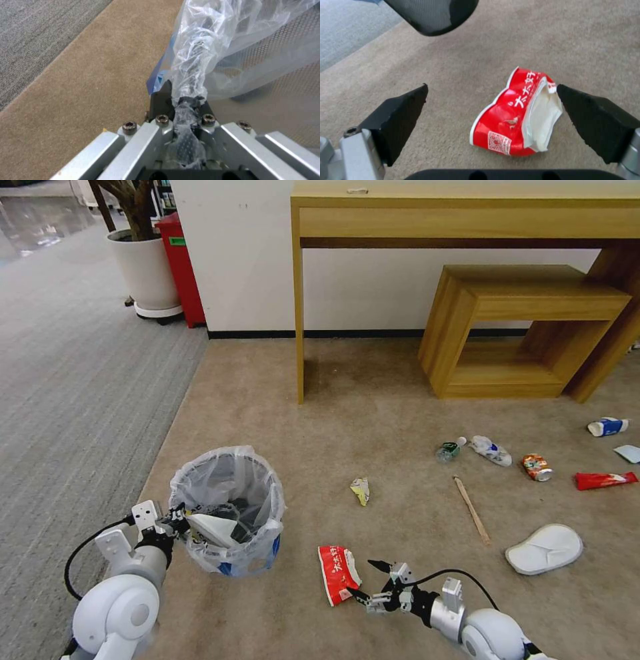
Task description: Pick up the trash bin and place the garbage on the floor into it.
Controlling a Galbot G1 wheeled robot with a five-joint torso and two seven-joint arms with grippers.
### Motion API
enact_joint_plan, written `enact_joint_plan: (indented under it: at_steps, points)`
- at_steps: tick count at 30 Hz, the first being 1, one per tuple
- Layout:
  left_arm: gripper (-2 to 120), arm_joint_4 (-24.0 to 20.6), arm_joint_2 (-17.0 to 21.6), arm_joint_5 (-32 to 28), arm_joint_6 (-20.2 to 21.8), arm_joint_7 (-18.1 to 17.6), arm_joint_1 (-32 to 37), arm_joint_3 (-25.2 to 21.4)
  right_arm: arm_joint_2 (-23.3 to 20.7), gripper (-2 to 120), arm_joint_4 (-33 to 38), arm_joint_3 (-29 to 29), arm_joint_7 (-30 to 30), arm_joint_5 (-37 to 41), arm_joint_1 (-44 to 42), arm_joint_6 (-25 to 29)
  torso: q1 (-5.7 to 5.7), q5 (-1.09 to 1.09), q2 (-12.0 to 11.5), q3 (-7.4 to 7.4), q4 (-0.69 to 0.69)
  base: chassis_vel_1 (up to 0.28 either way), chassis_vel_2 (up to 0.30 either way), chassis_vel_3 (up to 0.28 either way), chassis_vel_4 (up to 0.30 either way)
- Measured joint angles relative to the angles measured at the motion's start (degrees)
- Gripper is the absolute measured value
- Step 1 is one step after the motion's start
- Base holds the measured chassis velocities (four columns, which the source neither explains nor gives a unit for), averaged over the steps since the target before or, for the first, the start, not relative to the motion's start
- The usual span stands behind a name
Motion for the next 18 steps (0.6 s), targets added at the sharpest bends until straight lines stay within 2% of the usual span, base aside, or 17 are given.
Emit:
enact_joint_plan:
  at_steps: [18]
  points:
    - [1,-1.57,-0.29,0.1,-0.17,0.03,0.86,-0.45,0.15,92,-2.56,-3.06,4.42,1.17,0.59,0.01,0.0,0.0,0.0,0.01,0.0,0.0,0.0,0.0,0.0]
